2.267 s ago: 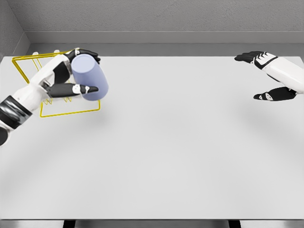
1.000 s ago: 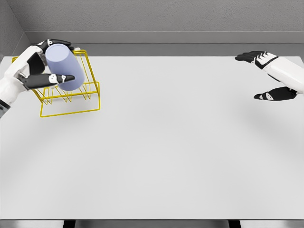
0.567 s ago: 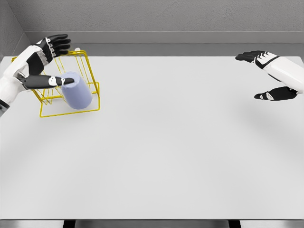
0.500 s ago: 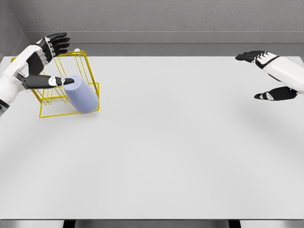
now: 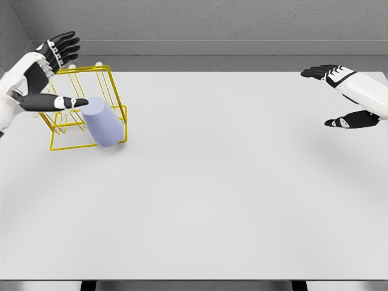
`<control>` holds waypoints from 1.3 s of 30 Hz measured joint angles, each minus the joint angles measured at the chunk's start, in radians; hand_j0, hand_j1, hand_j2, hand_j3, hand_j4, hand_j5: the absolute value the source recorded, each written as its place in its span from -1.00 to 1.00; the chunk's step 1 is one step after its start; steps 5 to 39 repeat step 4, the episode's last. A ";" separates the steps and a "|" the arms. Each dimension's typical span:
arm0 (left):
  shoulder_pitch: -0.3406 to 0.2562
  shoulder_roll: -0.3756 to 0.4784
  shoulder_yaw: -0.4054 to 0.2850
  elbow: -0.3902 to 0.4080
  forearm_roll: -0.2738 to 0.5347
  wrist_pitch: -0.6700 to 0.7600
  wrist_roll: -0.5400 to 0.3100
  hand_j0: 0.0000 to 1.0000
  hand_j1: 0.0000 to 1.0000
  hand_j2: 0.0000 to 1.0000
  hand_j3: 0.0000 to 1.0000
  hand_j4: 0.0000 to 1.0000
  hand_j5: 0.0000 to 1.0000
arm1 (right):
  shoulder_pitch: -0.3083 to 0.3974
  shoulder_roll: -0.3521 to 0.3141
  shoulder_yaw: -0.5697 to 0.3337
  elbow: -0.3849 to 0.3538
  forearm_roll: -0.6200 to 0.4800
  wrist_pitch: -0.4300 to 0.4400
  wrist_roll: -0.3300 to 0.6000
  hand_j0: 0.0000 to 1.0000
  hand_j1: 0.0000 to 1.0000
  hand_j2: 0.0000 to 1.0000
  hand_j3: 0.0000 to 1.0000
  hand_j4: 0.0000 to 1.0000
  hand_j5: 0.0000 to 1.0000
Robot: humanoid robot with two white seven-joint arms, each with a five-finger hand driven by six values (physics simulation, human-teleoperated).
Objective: Place the cup on the cup holder with both arms
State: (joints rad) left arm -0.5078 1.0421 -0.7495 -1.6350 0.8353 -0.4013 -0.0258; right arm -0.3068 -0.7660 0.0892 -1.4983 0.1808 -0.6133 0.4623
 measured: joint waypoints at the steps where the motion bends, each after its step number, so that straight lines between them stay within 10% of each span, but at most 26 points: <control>1: 0.000 0.008 0.000 0.001 0.000 -0.009 0.000 1.00 1.00 1.00 1.00 1.00 1.00 | 0.000 0.000 0.000 0.000 0.000 0.000 0.000 1.00 1.00 1.00 1.00 1.00 1.00; 39: 0.002 0.032 0.000 0.005 0.000 -0.034 0.000 1.00 1.00 1.00 1.00 1.00 1.00 | 0.003 0.000 0.000 0.000 0.000 0.000 0.000 1.00 1.00 1.00 1.00 1.00 1.00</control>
